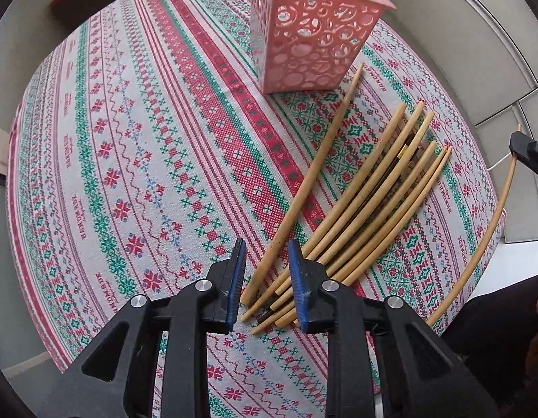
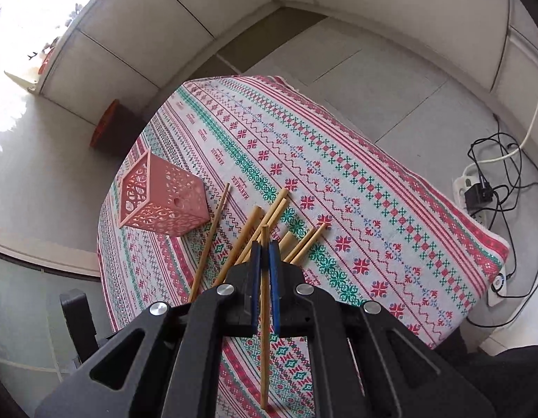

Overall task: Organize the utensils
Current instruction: 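Lift the held chopsticks with both grippers and carry them toward the pink basket, then lower the left chopstick into the pink basket and open while the right gripper releases its chopstick there, then grasp another chopstick from the pile with the left gripper while the right gripper grasps one too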

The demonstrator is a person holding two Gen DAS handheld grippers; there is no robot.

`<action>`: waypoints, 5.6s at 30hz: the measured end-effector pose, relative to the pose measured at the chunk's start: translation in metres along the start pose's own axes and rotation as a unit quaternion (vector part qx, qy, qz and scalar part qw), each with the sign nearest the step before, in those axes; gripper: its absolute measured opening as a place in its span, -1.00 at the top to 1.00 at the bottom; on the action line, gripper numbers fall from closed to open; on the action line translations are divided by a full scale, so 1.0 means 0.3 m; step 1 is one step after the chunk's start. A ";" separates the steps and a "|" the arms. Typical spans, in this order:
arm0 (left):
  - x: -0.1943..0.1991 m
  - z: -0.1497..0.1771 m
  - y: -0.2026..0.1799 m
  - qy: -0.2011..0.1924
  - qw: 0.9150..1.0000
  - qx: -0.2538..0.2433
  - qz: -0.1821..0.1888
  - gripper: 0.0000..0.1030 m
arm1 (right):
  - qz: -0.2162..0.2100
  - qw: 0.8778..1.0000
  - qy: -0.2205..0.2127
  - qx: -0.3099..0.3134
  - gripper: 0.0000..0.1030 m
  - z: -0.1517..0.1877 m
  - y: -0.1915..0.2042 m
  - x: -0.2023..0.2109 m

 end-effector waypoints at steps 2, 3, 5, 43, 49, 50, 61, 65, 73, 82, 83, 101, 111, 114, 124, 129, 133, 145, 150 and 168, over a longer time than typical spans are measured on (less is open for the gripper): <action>-0.019 -0.005 -0.003 0.007 1.000 -0.005 -0.001 0.53 | 0.002 1.000 0.001 0.003 0.90 0.001 -0.004 -0.003; -0.040 -0.010 0.005 0.014 1.000 -0.008 -0.006 0.54 | 0.001 1.000 0.003 0.003 0.90 0.002 -0.005 -0.004; -0.069 -0.012 0.005 0.016 1.000 -0.007 -0.020 0.65 | -0.002 1.000 0.005 0.006 0.90 0.001 -0.003 -0.006; 0.958 -0.002 -0.079 -0.383 0.922 -0.034 0.041 0.88 | -0.126 0.961 -0.198 0.144 0.90 -0.213 0.345 0.669; 1.074 -0.096 -0.043 -0.430 0.902 0.002 0.042 0.88 | -0.143 0.955 -0.217 0.143 0.90 -0.322 0.426 0.682; 1.082 -0.118 -0.042 -0.434 0.900 0.005 0.044 0.88 | -0.143 0.955 -0.215 0.146 0.90 -0.336 0.439 0.668; 0.936 -0.307 -0.042 -0.393 0.918 0.024 0.045 0.88 | -0.098 0.962 -0.155 0.203 0.67 -0.364 0.524 0.366; 0.898 -0.328 -0.038 -0.384 0.922 0.028 0.043 0.88 | -0.102 0.963 -0.159 0.195 0.25 -0.356 0.510 0.359; 0.849 -0.358 -0.043 -0.373 0.927 0.036 0.036 0.88 | -0.110 0.969 -0.158 0.158 0.00 -0.379 0.455 0.384; 0.747 -0.382 -0.038 -0.329 0.943 0.043 0.020 0.23 | -0.091 0.973 -0.148 0.153 -0.07 -0.375 0.428 0.356; 0.756 -0.375 -0.034 -0.333 0.942 0.045 0.018 0.16 | -0.090 0.973 -0.147 0.154 -0.10 -0.374 0.426 0.355; 0.808 -0.255 -0.151 -0.342 0.940 -0.009 0.009 -0.78 | 0.041 0.979 -0.158 0.124 -0.85 -0.303 0.165 0.270; 0.354 -0.263 -0.373 -0.132 0.986 -0.098 0.014 -0.82 | 0.075 0.997 -0.001 -0.032 -0.85 -0.250 -0.215 0.116; 0.241 -0.281 -0.435 -0.092 0.988 -0.120 0.007 -0.46 | 0.073 0.996 0.015 -0.057 -0.85 -0.212 -0.271 0.106; 0.014 -0.370 -0.528 -0.016 0.989 -0.146 0.001 0.23 | 0.064 0.991 0.061 -0.105 -0.85 -0.183 -0.345 0.067; -0.015 -0.400 -0.543 -0.010 0.989 -0.149 -0.007 0.23 | 0.062 0.987 0.062 -0.133 -0.85 -0.201 -0.386 0.065; -0.045 -0.411 -0.547 0.000 0.988 -0.152 -0.005 0.31 | 0.060 0.986 0.068 -0.141 -0.85 -0.208 -0.400 0.053; -0.022 -0.351 -0.495 -0.017 0.987 -0.158 -0.013 0.88 | 0.080 0.984 0.090 -0.135 -0.84 -0.172 -0.367 -0.030; 0.122 -0.279 -0.421 -0.060 0.987 -0.150 -0.013 0.88 | 0.085 0.983 0.118 -0.107 -0.74 -0.128 -0.280 -0.142; 0.253 -0.170 -0.328 -0.098 0.986 -0.137 -0.009 0.88 | 0.166 0.976 0.119 -0.078 0.04 -0.095 -0.151 -0.314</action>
Point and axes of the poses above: each gripper's, at about its wrist camera, not at the fingertips, and x roughly against the way its jaws point, y to its left, z to its underside, the point moved 1 cm from there along -x, roughly the way its jaws point, and after that the axes turned 2 degrees about y, right-handed, at the moved point
